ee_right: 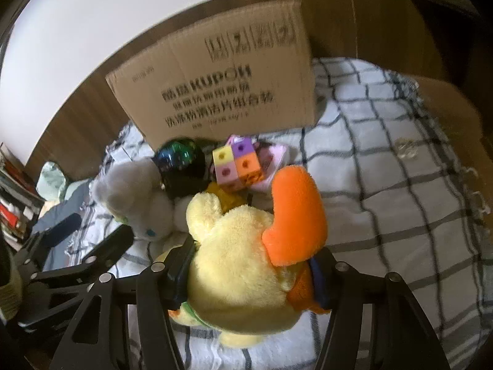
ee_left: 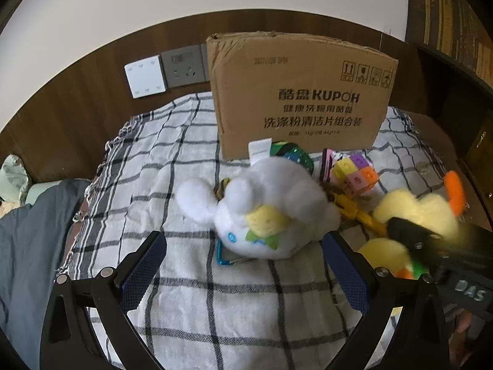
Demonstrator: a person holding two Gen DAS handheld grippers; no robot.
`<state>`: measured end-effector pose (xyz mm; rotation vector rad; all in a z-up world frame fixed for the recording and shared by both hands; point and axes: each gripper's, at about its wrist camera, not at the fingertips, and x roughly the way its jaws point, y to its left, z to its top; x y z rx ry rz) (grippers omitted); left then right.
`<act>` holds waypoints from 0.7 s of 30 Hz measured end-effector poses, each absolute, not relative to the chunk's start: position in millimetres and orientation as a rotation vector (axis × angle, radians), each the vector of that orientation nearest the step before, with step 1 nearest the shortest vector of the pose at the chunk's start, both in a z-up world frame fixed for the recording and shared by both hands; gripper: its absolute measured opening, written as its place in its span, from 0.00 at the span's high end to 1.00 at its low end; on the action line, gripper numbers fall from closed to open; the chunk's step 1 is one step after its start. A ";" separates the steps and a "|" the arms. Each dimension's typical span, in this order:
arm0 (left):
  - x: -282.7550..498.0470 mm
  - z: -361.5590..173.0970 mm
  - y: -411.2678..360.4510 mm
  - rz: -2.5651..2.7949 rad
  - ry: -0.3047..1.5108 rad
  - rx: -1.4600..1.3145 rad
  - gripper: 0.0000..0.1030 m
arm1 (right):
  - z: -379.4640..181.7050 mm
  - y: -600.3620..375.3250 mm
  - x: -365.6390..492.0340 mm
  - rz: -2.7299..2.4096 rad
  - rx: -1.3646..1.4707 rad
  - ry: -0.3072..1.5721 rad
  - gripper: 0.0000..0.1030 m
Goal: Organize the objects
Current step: 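Grasp the yellow duck plush with the right gripper while the left gripper grasps the white bunny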
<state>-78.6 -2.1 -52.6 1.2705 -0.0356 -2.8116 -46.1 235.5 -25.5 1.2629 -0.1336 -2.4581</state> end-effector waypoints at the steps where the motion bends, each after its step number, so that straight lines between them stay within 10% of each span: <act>1: -80.5 -52.4 -1.1 -2.812 -0.038 1.265 0.00 | -22.7 238.1 -44.6 -2.477 1.249 -0.129 0.42; 15: -108.4 -51.1 5.0 -2.845 -0.050 1.232 0.01 | -19.2 244.4 -52.2 -2.532 1.263 -0.135 0.42; 21: -118.4 -58.5 5.5 -2.853 -0.051 1.278 0.29 | -19.6 240.4 -57.8 -2.527 1.272 -0.124 0.42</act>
